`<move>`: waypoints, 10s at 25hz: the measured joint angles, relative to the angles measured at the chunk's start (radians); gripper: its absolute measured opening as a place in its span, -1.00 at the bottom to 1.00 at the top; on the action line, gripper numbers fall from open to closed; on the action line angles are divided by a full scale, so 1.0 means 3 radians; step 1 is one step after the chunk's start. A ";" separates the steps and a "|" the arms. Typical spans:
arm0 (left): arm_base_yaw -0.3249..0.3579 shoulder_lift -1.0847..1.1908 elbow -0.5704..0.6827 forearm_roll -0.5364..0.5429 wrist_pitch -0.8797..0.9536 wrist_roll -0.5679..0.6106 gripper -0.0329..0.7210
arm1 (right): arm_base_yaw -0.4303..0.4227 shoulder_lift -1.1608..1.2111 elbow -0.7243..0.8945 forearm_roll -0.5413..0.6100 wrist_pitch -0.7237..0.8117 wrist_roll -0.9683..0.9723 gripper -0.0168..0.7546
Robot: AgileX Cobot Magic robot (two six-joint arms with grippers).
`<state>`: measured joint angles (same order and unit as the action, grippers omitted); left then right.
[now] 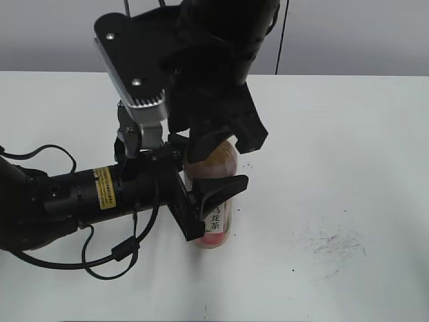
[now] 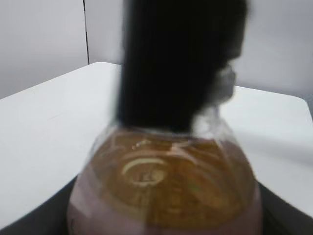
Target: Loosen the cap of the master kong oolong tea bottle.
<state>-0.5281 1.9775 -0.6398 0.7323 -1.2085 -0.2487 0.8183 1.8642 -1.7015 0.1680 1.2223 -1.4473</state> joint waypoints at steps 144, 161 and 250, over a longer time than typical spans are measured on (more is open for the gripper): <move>0.0000 0.0000 0.0000 0.0042 -0.0024 0.0032 0.27 | -0.1020 -0.0003 0.0085 -0.1080 -0.0002 0.2082 -0.25; 0.0000 0.0000 0.0000 0.0039 -0.0028 0.0032 0.27 | -0.1565 0.0677 0.1395 -0.0215 -0.0162 0.3391 -0.25; 0.0135 -0.3754 -0.0031 -0.2038 0.5289 -0.0232 0.60 | -0.1565 0.0376 0.1133 -0.0539 -0.0058 0.4126 0.44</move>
<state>-0.4876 0.8514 -0.6491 0.1208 0.3783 -0.3182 0.3489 1.9771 -1.3615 0.0064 1.2050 -0.2096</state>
